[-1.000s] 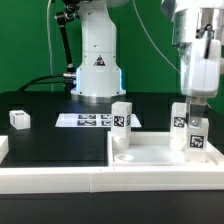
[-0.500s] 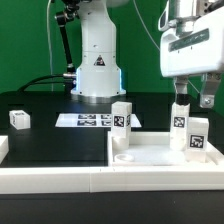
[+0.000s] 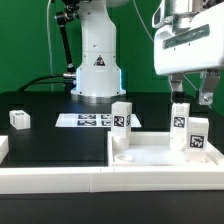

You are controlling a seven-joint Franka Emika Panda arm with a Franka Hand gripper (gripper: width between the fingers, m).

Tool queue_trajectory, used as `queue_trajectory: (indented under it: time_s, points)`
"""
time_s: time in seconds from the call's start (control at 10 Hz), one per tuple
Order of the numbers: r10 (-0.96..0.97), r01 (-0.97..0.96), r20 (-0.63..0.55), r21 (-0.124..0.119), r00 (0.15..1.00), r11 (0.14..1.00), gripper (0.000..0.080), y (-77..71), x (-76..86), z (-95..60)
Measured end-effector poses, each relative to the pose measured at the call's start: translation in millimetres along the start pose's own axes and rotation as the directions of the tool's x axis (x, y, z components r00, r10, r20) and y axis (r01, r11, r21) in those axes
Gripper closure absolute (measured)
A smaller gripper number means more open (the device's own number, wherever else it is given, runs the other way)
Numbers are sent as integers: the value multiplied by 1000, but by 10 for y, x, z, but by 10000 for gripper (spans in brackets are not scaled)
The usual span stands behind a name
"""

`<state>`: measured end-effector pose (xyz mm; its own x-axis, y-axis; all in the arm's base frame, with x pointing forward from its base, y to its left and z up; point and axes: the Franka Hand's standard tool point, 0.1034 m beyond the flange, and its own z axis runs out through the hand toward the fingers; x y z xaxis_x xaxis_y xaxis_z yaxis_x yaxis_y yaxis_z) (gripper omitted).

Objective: Assemble square table

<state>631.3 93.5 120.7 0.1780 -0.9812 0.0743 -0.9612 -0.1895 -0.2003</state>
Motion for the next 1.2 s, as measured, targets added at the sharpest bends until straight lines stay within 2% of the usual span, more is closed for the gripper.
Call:
queue_trajectory:
  time_s: [0.1, 0.3, 0.5, 0.6, 0.8, 1.0, 1.2]
  points:
    - [-153, 153, 4, -16, 988, 988, 151, 15, 80, -10]
    - [-363, 363, 4, 8, 932, 932, 151, 58, 327, -37]
    - [-402, 402, 13, 17, 915, 915, 151, 169, 527, -99]
    - [-387, 387, 3, 23, 922, 922, 151, 182, 547, -107]
    - [-424, 424, -1, 18, 906, 906, 151, 183, 545, -87]
    - [-584, 584, -9, 9, 812, 812, 151, 190, 592, -84]
    - [-859, 859, -5, -28, 512, 512, 151, 249, 838, -37]
